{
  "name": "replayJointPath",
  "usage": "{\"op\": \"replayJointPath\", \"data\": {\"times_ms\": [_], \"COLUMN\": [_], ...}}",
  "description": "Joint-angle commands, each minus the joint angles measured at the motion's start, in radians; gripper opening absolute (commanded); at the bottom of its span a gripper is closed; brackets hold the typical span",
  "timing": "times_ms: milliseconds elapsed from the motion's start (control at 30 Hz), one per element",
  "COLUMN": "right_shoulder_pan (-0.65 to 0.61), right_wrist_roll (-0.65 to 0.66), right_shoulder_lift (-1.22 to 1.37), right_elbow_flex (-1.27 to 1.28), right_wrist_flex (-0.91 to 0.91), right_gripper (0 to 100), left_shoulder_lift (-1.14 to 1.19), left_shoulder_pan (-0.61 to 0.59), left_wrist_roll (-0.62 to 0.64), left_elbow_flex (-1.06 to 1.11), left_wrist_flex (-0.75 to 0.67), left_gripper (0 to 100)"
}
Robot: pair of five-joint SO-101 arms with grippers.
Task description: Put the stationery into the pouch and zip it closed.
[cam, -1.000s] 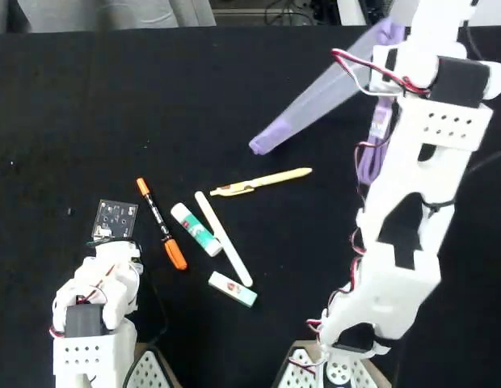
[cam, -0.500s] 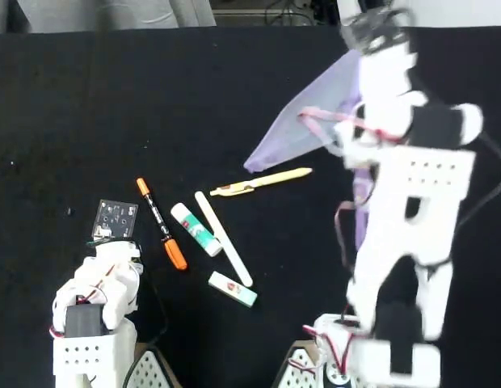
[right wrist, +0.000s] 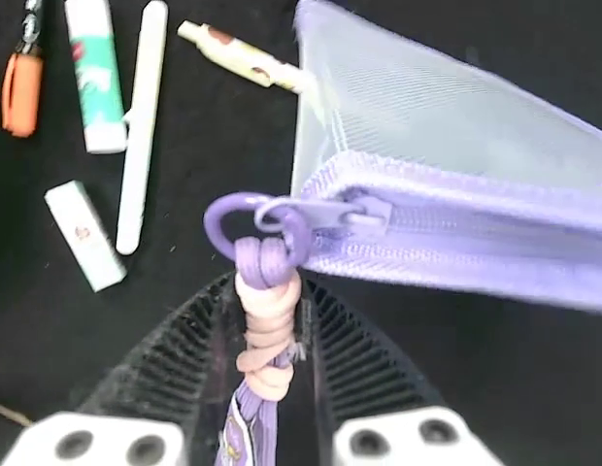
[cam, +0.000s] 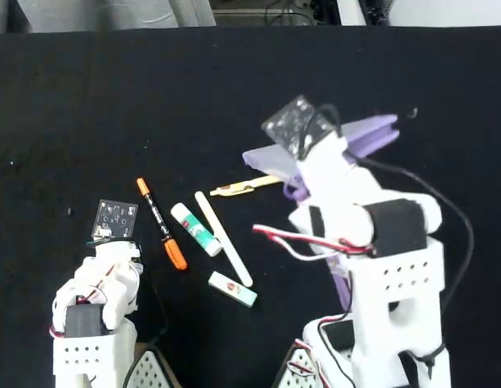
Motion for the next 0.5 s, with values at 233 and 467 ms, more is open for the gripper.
{"op": "replayJointPath", "data": {"times_ms": [233,467], "right_shoulder_pan": [-0.261,-0.42], "right_wrist_roll": [0.052,-0.031], "right_shoulder_lift": [-0.051,-0.051], "right_elbow_flex": [0.199,0.254], "right_wrist_flex": [0.023,-0.049], "right_gripper": [1.1,1.1], "left_shoulder_lift": [-0.002,-0.002], "left_shoulder_pan": [-0.007,-0.007], "left_wrist_roll": [-0.012,-0.012], "left_elbow_flex": [0.022,0.022], "left_wrist_flex": [-0.012,-0.012], "left_gripper": [3,3]}}
